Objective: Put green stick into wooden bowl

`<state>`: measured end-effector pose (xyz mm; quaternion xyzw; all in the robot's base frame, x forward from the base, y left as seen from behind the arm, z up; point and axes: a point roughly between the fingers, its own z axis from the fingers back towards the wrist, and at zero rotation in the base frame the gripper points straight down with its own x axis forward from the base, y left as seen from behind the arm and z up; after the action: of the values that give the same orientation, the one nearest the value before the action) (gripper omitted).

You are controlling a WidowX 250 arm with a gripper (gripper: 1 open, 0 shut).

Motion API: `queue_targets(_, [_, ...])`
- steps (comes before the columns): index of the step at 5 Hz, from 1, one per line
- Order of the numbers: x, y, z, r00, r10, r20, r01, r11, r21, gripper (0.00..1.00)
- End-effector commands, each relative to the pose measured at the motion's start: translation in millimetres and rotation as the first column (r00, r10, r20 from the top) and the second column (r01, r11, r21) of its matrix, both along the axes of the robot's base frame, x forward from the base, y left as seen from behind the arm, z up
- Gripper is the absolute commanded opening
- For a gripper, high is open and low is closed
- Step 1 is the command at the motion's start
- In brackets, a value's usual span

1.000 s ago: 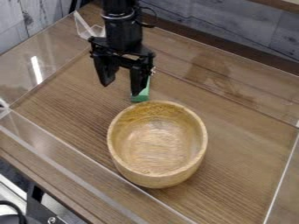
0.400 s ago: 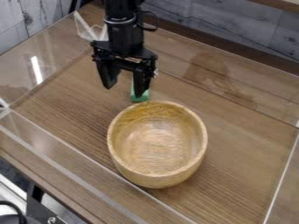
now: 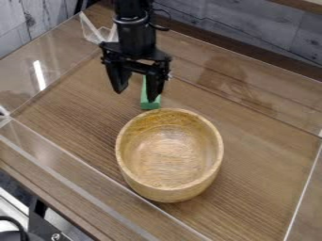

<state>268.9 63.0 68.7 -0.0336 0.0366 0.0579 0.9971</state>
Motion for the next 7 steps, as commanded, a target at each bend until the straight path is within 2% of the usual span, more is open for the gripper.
queue_targets(1, [11.3,4,10.4,0.998,0.012,0.057,-0.013,1.0,0.011,1.0])
queue_targets(4, [18.4,7,6.5,0.996,0.033,0.081,-0.034,0.999,0.007,1.0])
queue_targets(7, [17.5,9,-20.3,0.998,0.038,0.046,-0.04,0.999,0.032,1.0])
